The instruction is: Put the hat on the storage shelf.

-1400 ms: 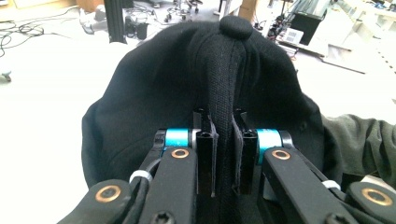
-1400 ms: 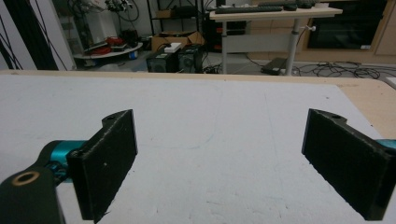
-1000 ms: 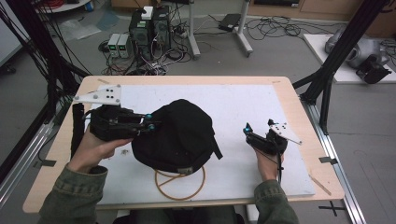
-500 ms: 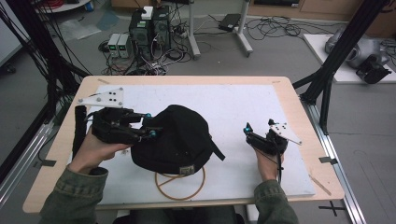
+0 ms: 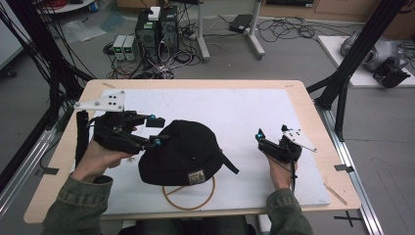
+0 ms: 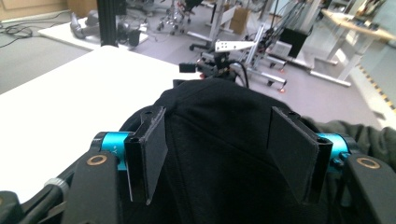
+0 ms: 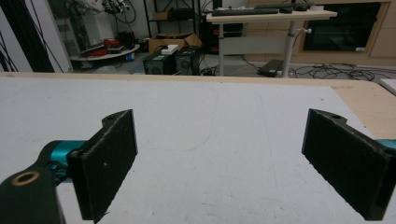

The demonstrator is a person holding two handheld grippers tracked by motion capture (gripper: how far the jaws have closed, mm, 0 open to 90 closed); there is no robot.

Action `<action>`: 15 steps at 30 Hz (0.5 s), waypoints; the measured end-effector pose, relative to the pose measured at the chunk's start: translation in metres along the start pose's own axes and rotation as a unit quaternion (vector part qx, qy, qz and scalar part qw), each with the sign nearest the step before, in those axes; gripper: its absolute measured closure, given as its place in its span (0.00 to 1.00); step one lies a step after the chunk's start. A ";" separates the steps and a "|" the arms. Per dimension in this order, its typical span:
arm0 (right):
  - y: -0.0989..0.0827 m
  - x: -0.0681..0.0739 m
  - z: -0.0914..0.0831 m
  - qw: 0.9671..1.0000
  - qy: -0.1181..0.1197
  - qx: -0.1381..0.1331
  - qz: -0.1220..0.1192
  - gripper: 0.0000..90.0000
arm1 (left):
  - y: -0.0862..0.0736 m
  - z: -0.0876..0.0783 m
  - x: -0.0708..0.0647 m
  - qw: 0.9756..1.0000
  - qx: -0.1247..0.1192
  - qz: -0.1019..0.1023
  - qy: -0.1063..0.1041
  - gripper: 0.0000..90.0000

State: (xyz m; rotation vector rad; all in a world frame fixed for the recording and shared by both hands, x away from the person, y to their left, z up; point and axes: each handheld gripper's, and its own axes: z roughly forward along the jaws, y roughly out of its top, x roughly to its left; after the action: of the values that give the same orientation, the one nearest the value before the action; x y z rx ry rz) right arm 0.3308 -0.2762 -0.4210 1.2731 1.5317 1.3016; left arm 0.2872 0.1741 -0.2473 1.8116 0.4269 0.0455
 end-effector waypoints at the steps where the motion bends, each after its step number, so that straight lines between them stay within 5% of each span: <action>1: 0.000 0.001 0.000 1.000 0.001 0.002 0.003 0.10 | 0.000 0.000 0.000 1.000 0.000 0.001 0.003 0.42; 8: 0.000 0.000 0.000 1.000 0.000 0.000 0.000 0.10 | -0.001 -0.005 0.001 1.000 -0.013 0.008 0.021 0.39; 15: 0.000 0.000 -0.001 1.000 0.000 0.000 0.000 0.10 | -0.006 -0.015 0.005 0.996 -0.056 0.013 0.070 0.35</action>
State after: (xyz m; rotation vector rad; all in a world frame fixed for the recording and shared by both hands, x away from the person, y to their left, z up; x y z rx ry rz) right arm 0.3303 -0.2765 -0.4207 1.2730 1.5306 1.3020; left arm 0.2861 0.1905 -0.2496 1.7098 0.4908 0.2101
